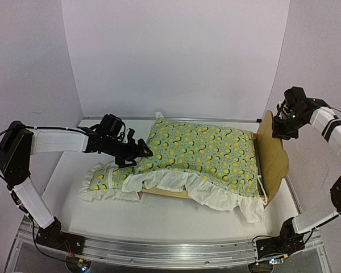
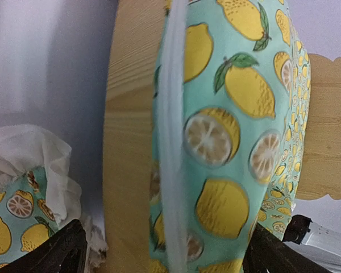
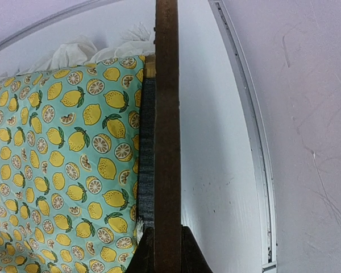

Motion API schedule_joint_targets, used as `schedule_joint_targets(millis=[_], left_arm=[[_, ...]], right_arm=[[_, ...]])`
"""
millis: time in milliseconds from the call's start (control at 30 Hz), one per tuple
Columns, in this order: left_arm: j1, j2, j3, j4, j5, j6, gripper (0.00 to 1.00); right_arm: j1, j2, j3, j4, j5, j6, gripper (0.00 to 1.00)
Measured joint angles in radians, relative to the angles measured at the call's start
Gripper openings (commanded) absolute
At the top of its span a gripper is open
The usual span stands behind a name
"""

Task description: Set up the pet bed

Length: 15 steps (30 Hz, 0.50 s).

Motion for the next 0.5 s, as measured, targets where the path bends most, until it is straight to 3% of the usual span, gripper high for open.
schedule_joint_targets(millis=[300, 433, 500], left_arm=[[0.200, -0.148, -0.023, -0.040, -0.075, 0.089, 0.98], [0.224, -0.223, -0.043, -0.047, -0.042, 0.117, 0.98], [0.216, -0.224, -0.051, -0.046, -0.010, 0.121, 0.97]], right_arm=[[0.001, 0.265, 0.213, 0.138, -0.079, -0.091, 0.00], [0.039, 0.368, 0.298, 0.216, -0.119, -0.177, 0.00], [0.060, 0.392, 0.317, 0.239, -0.140, -0.196, 0.18]])
